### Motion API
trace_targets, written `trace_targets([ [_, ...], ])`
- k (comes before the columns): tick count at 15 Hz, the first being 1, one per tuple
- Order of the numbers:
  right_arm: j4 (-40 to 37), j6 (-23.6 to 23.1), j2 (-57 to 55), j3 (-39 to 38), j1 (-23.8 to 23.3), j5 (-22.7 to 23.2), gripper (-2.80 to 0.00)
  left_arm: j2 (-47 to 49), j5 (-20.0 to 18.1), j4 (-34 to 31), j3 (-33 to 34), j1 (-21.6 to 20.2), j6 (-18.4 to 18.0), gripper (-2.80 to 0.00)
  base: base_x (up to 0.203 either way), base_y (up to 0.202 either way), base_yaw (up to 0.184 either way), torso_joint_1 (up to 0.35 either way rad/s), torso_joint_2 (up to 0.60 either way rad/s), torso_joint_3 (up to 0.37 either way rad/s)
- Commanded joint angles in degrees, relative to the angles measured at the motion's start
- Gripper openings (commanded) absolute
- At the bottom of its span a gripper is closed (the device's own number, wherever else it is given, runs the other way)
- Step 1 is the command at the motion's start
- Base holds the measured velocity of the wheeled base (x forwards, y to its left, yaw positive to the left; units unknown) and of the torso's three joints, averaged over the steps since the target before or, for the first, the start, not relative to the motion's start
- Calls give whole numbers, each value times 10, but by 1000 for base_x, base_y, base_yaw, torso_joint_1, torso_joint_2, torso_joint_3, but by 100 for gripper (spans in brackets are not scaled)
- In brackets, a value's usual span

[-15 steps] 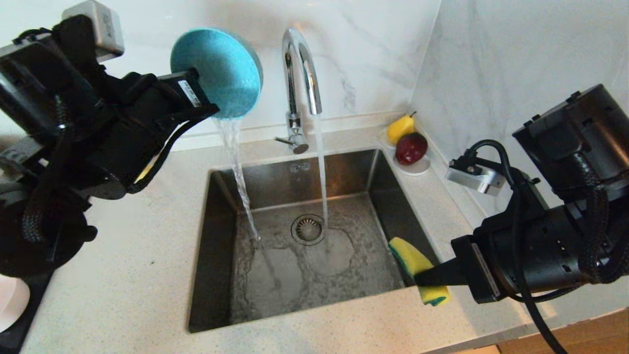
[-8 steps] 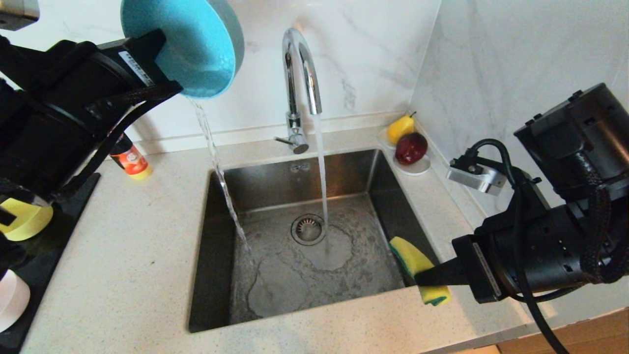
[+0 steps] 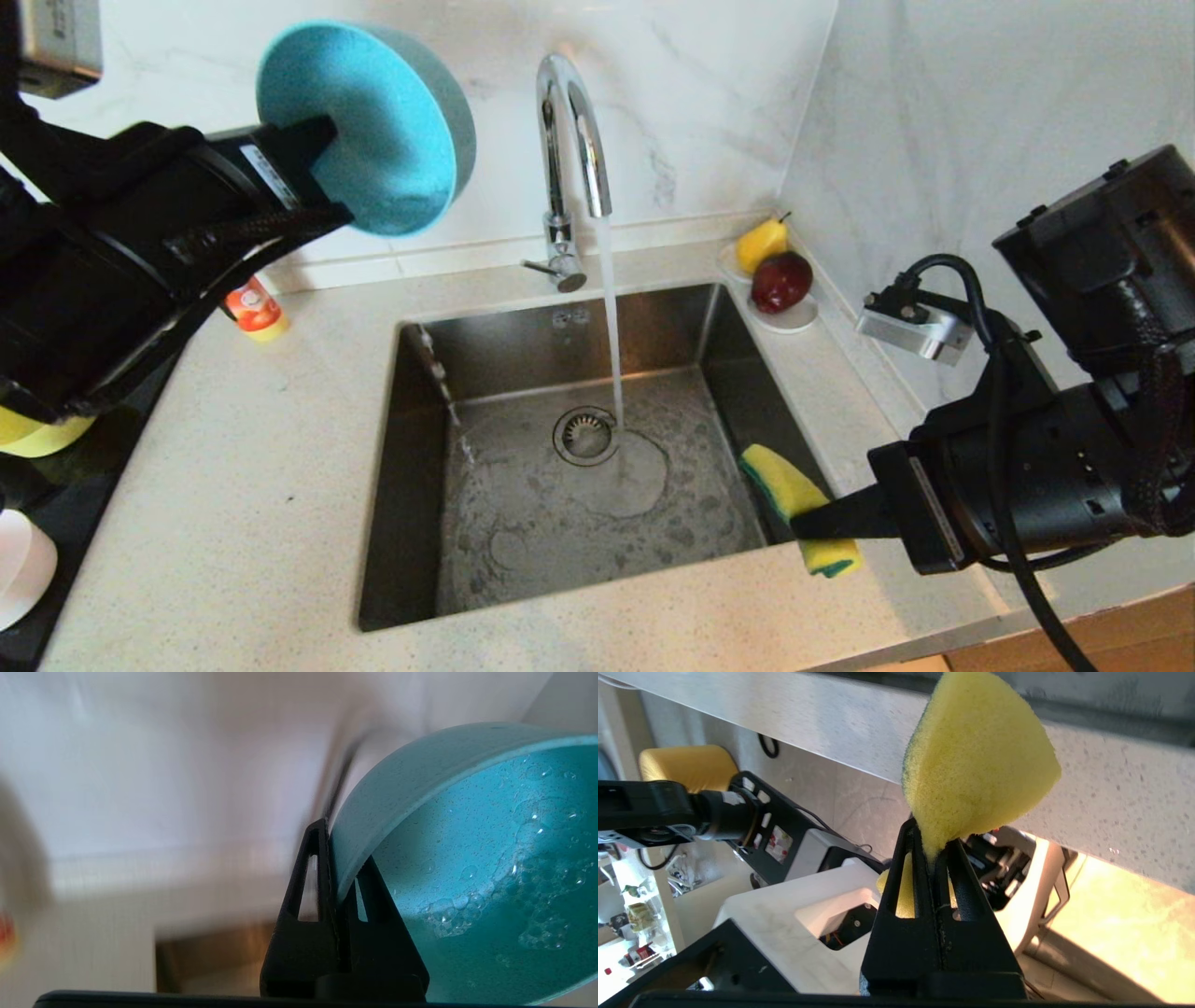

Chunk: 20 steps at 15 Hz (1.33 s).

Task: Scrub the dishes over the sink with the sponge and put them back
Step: Wash the bowl, then wipe the bowl

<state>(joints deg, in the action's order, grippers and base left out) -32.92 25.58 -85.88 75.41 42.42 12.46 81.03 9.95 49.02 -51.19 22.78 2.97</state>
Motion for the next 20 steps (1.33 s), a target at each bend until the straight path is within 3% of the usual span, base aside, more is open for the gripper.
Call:
trace_targets([
  [1,-1,1,10,9,7,1,-280,-2,0,-188,-14,0,43,-280,0,0,0,0,0,0],
  [3,-2,0,18,32,7,4,-280,-1,-2,-338,-22,3,75,-280,0,0,0,0,0,0],
  [5,-6,2,19,49,24,5,-280,4,-17,-388,-7,16,87,-280,0,0,0,0,0,0],
  [10,-9,2,29,63,72,5,-280,51,9,-378,34,98,87,-280,0,0,0,0,0,0],
  [14,-8,2,14,57,109,6,-280,126,82,-273,33,156,92,-280,0,0,0,0,0,0],
  [17,-2,2,-17,57,123,5,-280,154,100,-234,21,179,93,-280,0,0,0,0,0,0],
  [20,0,4,-40,69,129,6,-280,179,148,-232,-8,197,99,-280,0,0,0,0,0,0],
])
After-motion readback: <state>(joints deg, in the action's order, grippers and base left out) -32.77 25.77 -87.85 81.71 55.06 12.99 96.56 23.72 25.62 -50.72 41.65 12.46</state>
